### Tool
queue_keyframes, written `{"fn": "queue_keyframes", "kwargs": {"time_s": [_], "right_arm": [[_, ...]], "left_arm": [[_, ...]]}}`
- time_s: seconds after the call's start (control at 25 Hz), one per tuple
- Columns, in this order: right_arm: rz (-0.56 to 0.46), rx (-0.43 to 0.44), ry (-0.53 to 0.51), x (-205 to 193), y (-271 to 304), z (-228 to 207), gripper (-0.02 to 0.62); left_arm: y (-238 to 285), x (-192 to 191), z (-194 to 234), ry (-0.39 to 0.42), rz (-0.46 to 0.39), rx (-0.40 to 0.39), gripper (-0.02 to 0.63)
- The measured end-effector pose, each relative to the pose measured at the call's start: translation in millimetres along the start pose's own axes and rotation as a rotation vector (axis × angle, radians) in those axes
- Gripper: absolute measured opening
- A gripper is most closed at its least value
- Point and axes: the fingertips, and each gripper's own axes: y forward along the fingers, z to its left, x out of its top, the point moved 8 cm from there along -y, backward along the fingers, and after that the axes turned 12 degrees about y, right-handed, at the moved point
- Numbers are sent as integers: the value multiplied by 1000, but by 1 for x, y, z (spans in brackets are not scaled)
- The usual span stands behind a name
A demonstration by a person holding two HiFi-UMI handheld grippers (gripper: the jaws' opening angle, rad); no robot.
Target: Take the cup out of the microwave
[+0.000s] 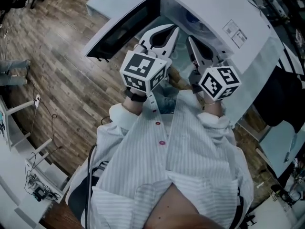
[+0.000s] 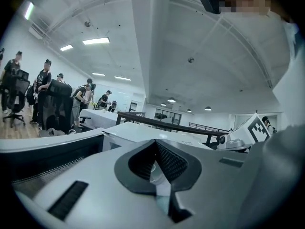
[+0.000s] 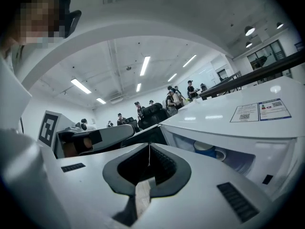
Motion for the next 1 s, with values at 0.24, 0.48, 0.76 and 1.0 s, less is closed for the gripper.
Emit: {"fn": "queue_keyframes", "kwargs": {"time_s": [0.24, 0.48, 0.76, 1.0], "right_arm": [[-32, -60, 15, 12, -5, -13, 34], [-76, -137, 47, 18, -6, -23, 34], [-123, -213, 81, 15, -8, -26, 34], [-151, -257, 116, 10, -7, -26, 34]], "left_arm": [[33, -7, 0, -9, 37, -86, 8], [58, -13, 5, -9, 67, -176, 8], [72, -18, 13, -13, 86, -254, 8], [76, -23, 18, -11, 94, -301, 8]]}}
